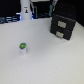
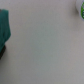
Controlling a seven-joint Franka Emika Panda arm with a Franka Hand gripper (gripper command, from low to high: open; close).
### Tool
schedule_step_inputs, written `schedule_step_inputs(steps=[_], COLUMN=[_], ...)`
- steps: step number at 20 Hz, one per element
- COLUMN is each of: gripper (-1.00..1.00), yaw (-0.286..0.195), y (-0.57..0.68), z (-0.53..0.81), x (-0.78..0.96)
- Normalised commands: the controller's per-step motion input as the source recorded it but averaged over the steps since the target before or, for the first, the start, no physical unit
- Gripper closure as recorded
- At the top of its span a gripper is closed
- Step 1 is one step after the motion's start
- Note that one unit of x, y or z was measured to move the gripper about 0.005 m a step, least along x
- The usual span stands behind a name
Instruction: Open the kcup holder, insert the kcup into the holder, and close the kcup holder
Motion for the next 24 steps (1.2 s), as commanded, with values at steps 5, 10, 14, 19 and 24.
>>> schedule_step_inputs(steps=[5,10,14,19,24], gripper=[-1.00,-1.00,-1.00,-1.00,-1.00], yaw=[-0.165,-0.174,-0.178,-0.180,-0.190], y=[0.65,0.68,0.68,0.69,0.68], z=[0.15,0.14,0.01,-0.01,-0.10], x=[-0.31,-0.28,-0.28,-0.25,-0.25])
